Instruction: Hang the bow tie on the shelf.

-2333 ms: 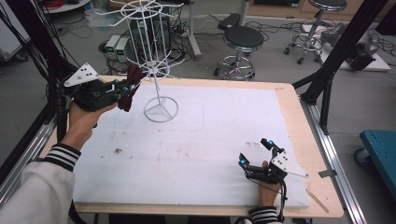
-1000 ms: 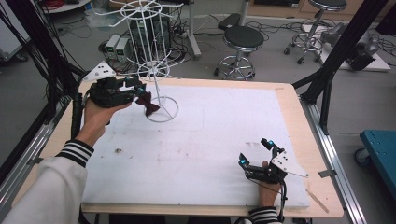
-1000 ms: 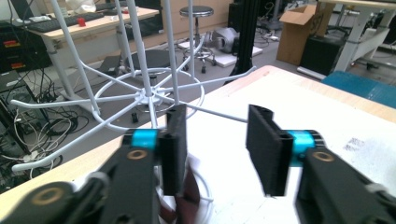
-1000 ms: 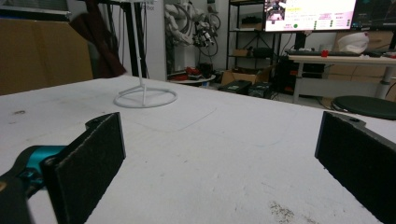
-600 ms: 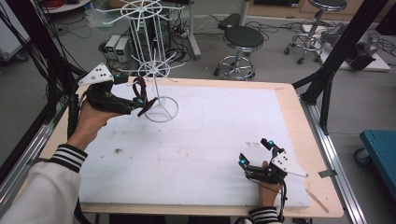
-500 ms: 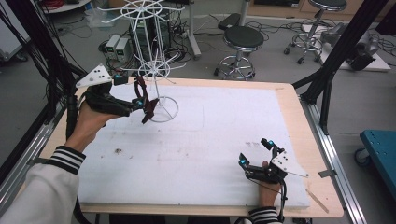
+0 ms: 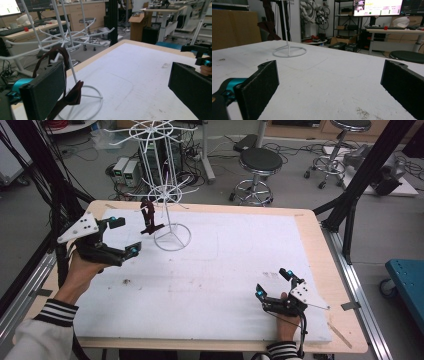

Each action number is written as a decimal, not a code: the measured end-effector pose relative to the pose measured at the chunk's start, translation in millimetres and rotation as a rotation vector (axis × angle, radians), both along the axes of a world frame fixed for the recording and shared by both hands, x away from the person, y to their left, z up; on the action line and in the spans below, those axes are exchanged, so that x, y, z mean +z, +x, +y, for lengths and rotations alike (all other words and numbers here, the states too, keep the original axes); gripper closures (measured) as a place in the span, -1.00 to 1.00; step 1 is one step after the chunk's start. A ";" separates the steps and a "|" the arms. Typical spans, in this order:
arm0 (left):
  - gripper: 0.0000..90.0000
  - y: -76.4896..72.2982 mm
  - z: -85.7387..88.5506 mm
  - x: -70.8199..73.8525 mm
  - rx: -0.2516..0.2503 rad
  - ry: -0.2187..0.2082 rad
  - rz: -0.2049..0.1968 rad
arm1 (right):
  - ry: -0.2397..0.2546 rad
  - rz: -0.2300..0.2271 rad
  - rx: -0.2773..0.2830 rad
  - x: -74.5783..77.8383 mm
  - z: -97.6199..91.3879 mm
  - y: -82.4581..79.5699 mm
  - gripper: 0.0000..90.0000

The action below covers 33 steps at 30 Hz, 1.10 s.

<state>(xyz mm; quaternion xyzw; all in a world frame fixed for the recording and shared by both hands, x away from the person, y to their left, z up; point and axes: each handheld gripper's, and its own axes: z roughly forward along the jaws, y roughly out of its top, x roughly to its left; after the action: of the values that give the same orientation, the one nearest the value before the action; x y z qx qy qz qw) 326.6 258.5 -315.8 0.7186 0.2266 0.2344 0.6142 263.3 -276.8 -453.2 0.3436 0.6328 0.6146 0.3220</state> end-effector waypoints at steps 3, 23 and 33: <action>-0.96 -9.6 9.1 -13.2 0.007 -0.017 -0.012 | -0.002 -0.002 -0.002 0.0 0.1 -0.1 -0.98; -0.96 -53.3 48.3 -119.0 0.159 -0.124 -0.007 | -0.006 0.002 -0.012 0.1 1.3 -1.0 -0.98; -0.96 -53.7 44.8 -135.2 0.179 -0.115 0.000 | -0.007 0.001 -0.014 0.0 1.5 -0.8 -0.98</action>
<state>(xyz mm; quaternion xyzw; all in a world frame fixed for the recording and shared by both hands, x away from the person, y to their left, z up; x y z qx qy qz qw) 272.9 303.3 -451.0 0.6591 0.3031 0.2748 0.6311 262.5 -275.3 -453.2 0.3473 0.6327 0.6100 0.3271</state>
